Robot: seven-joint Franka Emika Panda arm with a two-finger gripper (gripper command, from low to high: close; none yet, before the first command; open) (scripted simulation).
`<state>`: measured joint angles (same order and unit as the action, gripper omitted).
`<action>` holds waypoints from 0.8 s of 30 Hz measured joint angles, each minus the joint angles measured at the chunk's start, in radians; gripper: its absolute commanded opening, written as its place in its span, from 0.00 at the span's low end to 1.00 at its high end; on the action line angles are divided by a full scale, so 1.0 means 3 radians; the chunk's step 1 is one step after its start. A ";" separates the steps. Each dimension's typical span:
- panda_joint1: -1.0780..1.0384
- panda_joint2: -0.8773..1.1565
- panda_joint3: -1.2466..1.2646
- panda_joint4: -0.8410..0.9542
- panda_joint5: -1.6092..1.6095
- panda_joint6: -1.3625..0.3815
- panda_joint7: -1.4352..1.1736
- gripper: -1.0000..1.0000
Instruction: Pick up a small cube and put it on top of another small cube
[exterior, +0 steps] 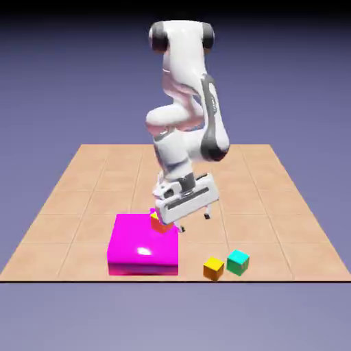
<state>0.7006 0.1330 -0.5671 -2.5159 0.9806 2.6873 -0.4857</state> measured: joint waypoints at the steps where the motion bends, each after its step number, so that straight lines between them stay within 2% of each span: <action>1: 0.0081 0.0083 -0.0067 0.0035 0.0116 -0.0041 -0.0145 0.50; 17: 0.1380 0.1409 -0.1137 0.0590 0.1966 -0.0701 -0.2459 0.50; 23: 0.1117 0.2013 -0.0749 0.0945 0.2535 -0.0803 -0.2711 0.50; 24: 0.1088 0.2078 -0.0707 0.0983 0.2597 -0.0814 -0.2738 0.00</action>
<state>1.0271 0.7563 -0.7792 -2.2208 1.7597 2.4432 -1.3070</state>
